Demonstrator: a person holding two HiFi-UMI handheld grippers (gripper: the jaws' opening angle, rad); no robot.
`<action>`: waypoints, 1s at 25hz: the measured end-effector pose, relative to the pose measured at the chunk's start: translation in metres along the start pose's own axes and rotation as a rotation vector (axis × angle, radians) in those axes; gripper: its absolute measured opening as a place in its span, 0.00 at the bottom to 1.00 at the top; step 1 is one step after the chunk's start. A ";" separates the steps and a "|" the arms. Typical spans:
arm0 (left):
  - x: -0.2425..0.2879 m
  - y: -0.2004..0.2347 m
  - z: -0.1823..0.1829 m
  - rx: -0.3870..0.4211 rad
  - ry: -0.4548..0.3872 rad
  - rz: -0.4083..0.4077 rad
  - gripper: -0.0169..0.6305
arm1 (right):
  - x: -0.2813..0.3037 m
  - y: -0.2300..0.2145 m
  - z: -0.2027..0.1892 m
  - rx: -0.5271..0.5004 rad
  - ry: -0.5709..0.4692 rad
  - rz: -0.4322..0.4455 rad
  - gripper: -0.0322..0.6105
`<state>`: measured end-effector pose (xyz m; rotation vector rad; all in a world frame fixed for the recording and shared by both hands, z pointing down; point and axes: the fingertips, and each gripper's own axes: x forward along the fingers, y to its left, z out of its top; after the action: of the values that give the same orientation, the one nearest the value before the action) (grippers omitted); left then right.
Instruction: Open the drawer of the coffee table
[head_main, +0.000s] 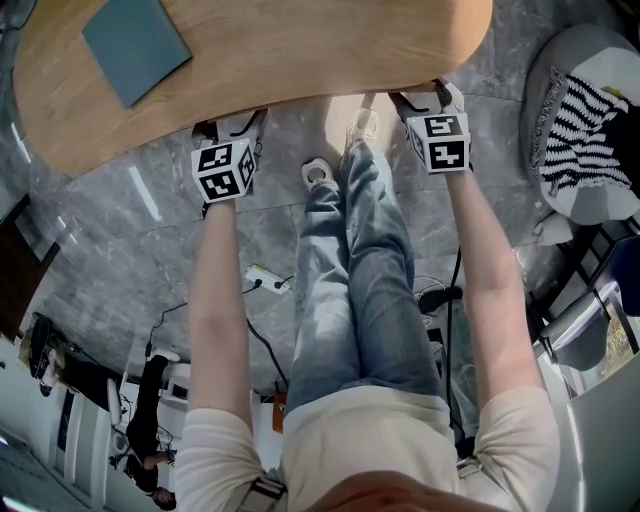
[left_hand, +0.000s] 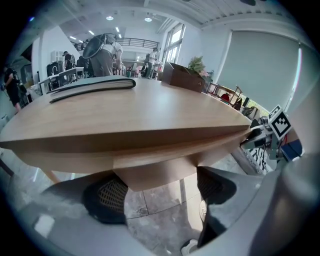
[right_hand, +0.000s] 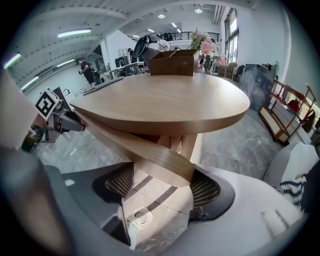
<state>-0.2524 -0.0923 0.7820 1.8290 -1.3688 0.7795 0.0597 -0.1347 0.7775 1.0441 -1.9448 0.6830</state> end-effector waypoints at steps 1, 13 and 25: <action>-0.001 -0.001 -0.002 -0.001 0.005 0.000 0.70 | -0.001 0.001 -0.002 0.001 0.005 -0.001 0.59; -0.018 -0.012 -0.037 -0.014 0.063 -0.005 0.69 | -0.018 0.017 -0.035 0.017 0.050 -0.002 0.59; -0.036 -0.023 -0.068 -0.018 0.103 -0.007 0.70 | -0.035 0.032 -0.067 0.031 0.079 -0.001 0.59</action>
<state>-0.2427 -0.0126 0.7870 1.7541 -1.2985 0.8432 0.0700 -0.0535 0.7809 1.0219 -1.8706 0.7457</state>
